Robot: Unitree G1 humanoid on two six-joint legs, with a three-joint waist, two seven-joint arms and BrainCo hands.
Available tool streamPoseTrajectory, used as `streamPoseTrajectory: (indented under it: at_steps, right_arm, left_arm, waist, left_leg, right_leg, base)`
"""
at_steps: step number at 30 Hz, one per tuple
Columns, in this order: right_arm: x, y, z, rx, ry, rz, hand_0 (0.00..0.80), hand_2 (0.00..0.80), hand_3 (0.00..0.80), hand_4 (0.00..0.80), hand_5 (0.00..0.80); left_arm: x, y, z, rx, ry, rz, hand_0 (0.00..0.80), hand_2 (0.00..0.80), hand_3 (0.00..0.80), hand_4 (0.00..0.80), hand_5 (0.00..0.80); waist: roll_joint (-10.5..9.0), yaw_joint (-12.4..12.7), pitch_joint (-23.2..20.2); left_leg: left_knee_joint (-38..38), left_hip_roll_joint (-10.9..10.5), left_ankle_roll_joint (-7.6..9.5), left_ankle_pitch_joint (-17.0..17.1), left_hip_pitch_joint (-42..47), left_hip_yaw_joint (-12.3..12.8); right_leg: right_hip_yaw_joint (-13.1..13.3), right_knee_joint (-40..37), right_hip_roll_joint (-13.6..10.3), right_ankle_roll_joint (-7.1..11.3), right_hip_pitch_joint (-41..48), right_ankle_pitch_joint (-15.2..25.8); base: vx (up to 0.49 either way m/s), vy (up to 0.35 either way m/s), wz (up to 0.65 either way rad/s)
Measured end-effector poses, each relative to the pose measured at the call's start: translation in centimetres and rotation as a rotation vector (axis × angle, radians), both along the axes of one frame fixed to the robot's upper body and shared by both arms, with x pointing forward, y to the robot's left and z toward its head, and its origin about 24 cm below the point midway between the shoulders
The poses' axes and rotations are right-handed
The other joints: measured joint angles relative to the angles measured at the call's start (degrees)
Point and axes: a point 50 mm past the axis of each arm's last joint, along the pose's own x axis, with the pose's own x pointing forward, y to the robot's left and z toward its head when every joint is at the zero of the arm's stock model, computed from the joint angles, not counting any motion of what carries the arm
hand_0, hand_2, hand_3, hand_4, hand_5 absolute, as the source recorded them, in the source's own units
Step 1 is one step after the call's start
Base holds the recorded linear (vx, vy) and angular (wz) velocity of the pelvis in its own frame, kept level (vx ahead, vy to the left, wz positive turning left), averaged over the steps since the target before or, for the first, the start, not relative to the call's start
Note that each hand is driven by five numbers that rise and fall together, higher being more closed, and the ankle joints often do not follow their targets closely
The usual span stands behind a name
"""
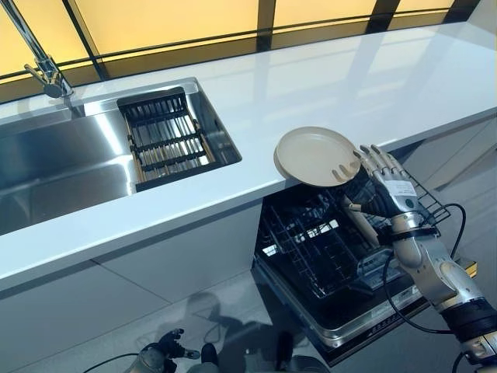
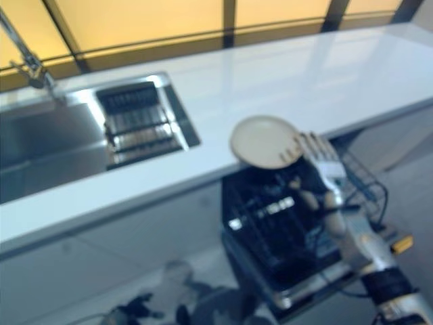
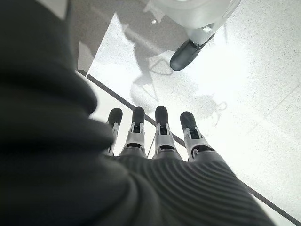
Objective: Take plates into dishwasher
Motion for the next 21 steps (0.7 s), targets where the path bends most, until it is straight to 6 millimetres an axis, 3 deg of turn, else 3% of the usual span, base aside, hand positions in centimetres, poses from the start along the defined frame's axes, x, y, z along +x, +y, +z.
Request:
streamPoseTrajectory:
  at_steps: [21]
  right_arm:
    - [0.54, -0.18, -0.34, -0.003, -0.058, -0.067, 0.0, 0.0, 0.0, 0.0, 0.0]
  left_arm:
    - [0.41, -0.46, 0.09, -0.014, 0.0, -0.014, 0.0, 0.0, 0.0, 0.0, 0.0]
  waist:
    - [0.91, 1.5, 1.1]
  left_leg:
    - [0.0, -0.3, 0.16, 0.1, 0.0, -1.1]
  right_leg:
    - [-0.7, 0.0, -0.3, 0.06, 0.4, 0.0]
  base:
    - [0.002, 0.002, 0.01]
